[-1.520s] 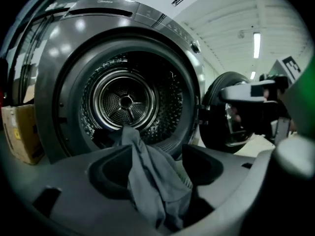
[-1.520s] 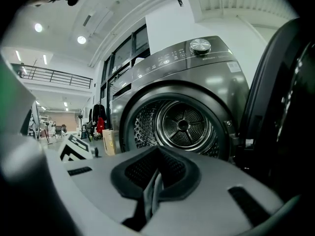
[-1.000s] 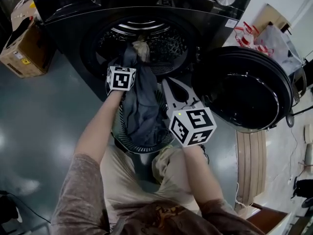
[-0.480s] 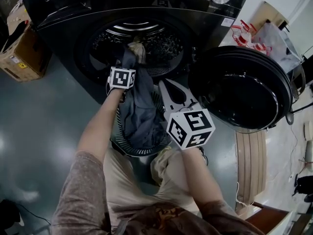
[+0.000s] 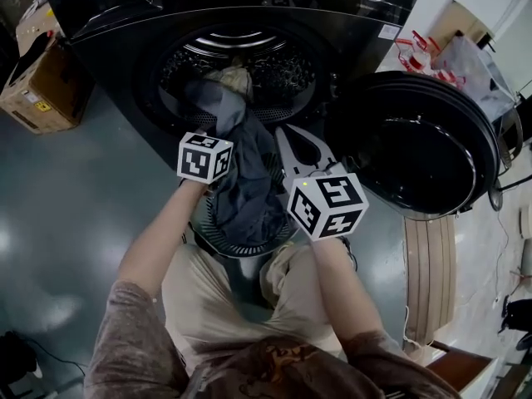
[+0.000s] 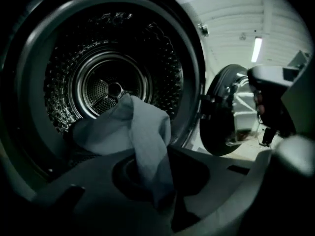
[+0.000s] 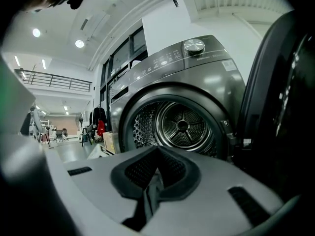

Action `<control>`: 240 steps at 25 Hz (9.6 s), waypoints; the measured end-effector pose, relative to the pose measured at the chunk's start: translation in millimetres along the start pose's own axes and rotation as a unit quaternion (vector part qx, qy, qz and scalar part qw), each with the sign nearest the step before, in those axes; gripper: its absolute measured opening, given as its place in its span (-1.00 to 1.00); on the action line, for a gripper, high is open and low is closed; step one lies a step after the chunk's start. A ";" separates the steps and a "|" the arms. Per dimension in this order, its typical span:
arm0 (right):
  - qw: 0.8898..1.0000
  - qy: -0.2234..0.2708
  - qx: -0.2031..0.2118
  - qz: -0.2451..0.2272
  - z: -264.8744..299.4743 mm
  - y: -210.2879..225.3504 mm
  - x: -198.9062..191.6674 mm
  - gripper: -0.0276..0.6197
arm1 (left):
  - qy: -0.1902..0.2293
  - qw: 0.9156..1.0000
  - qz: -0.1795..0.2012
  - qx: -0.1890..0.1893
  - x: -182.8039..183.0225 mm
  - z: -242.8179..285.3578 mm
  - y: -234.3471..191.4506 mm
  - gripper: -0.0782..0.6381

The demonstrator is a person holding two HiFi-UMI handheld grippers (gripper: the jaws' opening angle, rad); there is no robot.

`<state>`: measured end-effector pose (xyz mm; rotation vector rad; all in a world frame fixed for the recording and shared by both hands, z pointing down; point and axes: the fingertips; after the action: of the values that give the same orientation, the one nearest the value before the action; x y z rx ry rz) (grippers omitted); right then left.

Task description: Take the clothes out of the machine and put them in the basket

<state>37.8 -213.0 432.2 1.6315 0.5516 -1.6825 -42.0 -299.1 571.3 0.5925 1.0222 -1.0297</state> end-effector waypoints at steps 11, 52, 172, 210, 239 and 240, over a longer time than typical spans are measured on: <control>1.000 -0.013 -0.008 -0.017 4.6 -2.3 -4.1 -0.92 | 0.012 0.995 -0.020 -0.093 -25.0 -118.3 77.1 -0.62; 1.000 0.000 0.003 -0.012 11.6 -23.8 1.3 -0.92 | -0.247 0.907 0.305 -0.153 -145.6 -172.8 63.6 0.09; 0.999 -0.028 0.038 0.014 37.5 22.7 -10.5 -0.92 | -0.353 0.900 0.251 -0.046 -44.8 189.5 -113.4 -0.54; 0.998 -0.023 -0.048 -0.035 -1.1 -14.3 2.8 -0.92 | -0.073 0.964 0.187 -0.172 -45.5 -154.0 84.6 0.04; 0.999 -0.018 -0.018 -0.025 -2.9 -29.4 6.9 -0.92 | -0.135 0.970 0.188 0.069 -32.5 89.0 -63.3 0.35; 0.999 -0.018 -0.017 -0.026 -2.0 -29.7 6.9 -0.92 | -0.131 0.970 0.194 0.071 -32.1 91.2 -63.8 0.35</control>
<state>17.6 -193.5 420.1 1.5725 0.6050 -1.7275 -67.4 -386.6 642.9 0.7192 0.5738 -0.8095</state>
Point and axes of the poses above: the fingertips, and each gripper's own axes: z forward along the fingers, y to its right, x out of its top, and after that the axes turned 11 degrees about x, right-handed
